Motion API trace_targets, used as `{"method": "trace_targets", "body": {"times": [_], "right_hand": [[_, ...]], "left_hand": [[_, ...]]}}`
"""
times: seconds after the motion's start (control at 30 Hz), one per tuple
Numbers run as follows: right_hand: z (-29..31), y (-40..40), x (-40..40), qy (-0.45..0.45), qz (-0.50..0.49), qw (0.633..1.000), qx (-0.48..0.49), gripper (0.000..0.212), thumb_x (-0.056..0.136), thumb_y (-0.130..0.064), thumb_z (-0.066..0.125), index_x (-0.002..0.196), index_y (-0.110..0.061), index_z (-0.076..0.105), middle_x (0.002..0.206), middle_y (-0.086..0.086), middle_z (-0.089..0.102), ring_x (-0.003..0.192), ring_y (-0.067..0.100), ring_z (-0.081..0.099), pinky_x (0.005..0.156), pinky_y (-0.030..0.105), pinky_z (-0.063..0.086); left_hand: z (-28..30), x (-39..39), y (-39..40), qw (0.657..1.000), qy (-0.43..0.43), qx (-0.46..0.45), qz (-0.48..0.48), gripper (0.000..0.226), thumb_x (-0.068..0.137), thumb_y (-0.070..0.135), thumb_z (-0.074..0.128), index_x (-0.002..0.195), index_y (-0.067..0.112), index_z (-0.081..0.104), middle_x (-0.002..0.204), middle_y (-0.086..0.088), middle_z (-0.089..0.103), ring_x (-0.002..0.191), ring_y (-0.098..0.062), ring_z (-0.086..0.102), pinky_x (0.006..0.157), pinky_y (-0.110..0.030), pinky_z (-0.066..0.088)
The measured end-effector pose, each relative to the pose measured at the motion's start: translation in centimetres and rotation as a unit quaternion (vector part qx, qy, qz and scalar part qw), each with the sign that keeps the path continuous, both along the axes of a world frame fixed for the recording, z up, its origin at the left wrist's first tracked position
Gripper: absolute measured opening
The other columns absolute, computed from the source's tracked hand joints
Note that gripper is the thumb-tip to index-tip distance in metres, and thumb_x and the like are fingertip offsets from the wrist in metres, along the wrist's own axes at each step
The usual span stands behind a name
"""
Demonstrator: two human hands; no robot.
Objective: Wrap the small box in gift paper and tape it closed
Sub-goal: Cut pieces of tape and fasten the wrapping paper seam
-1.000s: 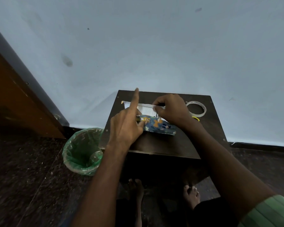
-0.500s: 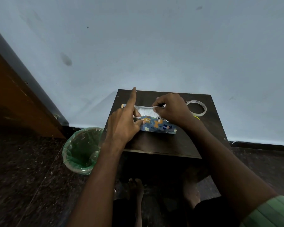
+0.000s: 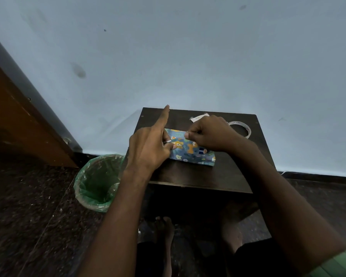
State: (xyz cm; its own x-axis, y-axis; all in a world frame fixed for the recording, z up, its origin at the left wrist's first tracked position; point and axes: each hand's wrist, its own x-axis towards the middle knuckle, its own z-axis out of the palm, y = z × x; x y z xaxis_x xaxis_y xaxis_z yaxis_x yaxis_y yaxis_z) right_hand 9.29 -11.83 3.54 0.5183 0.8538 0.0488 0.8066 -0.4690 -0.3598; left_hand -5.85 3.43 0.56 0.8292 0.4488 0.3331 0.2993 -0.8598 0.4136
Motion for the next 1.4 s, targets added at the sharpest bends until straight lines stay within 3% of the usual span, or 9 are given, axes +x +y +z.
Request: {"method": "trace_targets", "body": {"times": [0.13,0.3,0.43,0.63,0.93,1.03,1.17,1.27,1.4], "right_hand": [[0.0,-1.0,-0.2,0.06,0.01,0.998,-0.01,0.051,0.089,-0.068,0.066,0.077,-0.02,0.075,0.078,-0.002,0.075,0.078,0.011,0.069,0.071,0.028,0.05],[-0.5,-1.0,0.0,0.037,0.004,0.999,-0.027,0.03,0.077,-0.048,0.088,0.079,-0.025,0.068,0.109,-0.007,0.077,0.098,0.017,0.066,0.086,0.034,0.049],[-0.7,-1.0,0.3,0.037,-0.004,0.999,-0.016,0.028,0.083,-0.038,0.083,0.069,-0.039,0.059,0.116,-0.013,0.076,0.104,0.011,0.067,0.094,0.034,0.049],[-0.9,-1.1,0.2,0.05,-0.031,0.998,0.007,0.024,0.086,-0.035,0.079,0.065,-0.031,0.068,0.113,-0.025,0.074,0.089,-0.004,0.062,0.083,0.029,0.042],[-1.1,-0.7,-0.9,0.047,-0.113,0.992,0.033,0.036,0.075,-0.028,0.089,0.054,-0.029,0.06,0.089,-0.011,0.078,0.092,0.01,0.071,0.087,0.035,0.051],[-1.2,-0.5,-1.0,0.057,-0.129,0.989,0.04,0.032,0.073,-0.024,0.09,0.055,-0.025,0.063,0.088,-0.01,0.078,0.091,0.01,0.07,0.081,0.03,0.045],[-1.6,-0.1,-1.3,0.079,-0.167,0.981,0.058,0.017,0.07,-0.019,0.089,0.064,-0.016,0.074,0.083,-0.008,0.078,0.088,0.01,0.071,0.082,0.03,0.048],[-1.6,0.0,-1.6,0.078,-0.188,0.976,0.074,0.014,0.068,-0.017,0.088,0.066,-0.016,0.075,0.081,-0.008,0.078,0.085,0.012,0.07,0.083,0.034,0.052],[-2.0,0.3,-1.8,0.057,-0.194,0.975,0.089,0.01,0.075,-0.012,0.085,0.072,-0.017,0.076,0.069,-0.008,0.072,0.081,0.012,0.071,0.071,0.028,0.045]], "left_hand": [[-0.6,0.3,0.8,0.998,-0.009,-0.027,-0.051,0.104,0.083,0.027,0.089,0.168,0.029,0.029,0.091,0.019,0.065,0.101,-0.013,0.054,0.097,-0.03,0.039],[-1.5,0.6,1.8,0.993,-0.03,-0.089,-0.069,0.099,0.088,0.015,0.084,0.167,0.037,0.029,0.087,0.019,0.063,0.087,-0.011,0.06,0.076,-0.029,0.047],[-1.5,0.8,2.3,0.99,-0.035,-0.107,-0.08,0.092,0.092,0.014,0.08,0.165,0.039,0.031,0.089,0.02,0.066,0.091,-0.01,0.067,0.082,-0.04,0.057],[-1.4,1.5,3.1,0.989,-0.024,-0.12,-0.077,0.087,0.091,0.015,0.081,0.162,0.041,0.038,0.091,0.019,0.07,0.093,-0.008,0.067,0.087,-0.044,0.058],[-1.5,1.9,2.1,0.996,-0.026,-0.057,-0.062,0.091,0.083,0.0,0.075,0.164,0.025,0.04,0.086,0.014,0.073,0.082,-0.003,0.057,0.086,-0.033,0.05],[-1.5,2.6,1.6,0.997,-0.008,-0.045,-0.054,0.099,0.08,0.0,0.079,0.166,0.021,0.034,0.107,0.012,0.073,0.104,-0.016,0.066,0.106,-0.047,0.045],[-1.6,3.0,0.9,0.997,0.011,-0.048,-0.055,0.104,0.084,-0.007,0.068,0.17,0.024,0.018,0.144,0.009,0.064,0.122,-0.018,0.06,0.114,-0.036,0.031],[-1.9,2.9,0.6,0.993,0.058,-0.079,-0.071,0.097,0.095,-0.005,0.057,0.171,0.027,0.006,0.146,0.015,0.063,0.121,-0.012,0.052,0.107,-0.028,0.021],[-1.7,3.5,0.3,0.995,0.055,-0.076,-0.032,0.097,0.097,0.002,0.06,0.171,0.026,0.001,0.127,0.018,0.068,0.12,-0.01,0.051,0.096,-0.037,0.026]]}}
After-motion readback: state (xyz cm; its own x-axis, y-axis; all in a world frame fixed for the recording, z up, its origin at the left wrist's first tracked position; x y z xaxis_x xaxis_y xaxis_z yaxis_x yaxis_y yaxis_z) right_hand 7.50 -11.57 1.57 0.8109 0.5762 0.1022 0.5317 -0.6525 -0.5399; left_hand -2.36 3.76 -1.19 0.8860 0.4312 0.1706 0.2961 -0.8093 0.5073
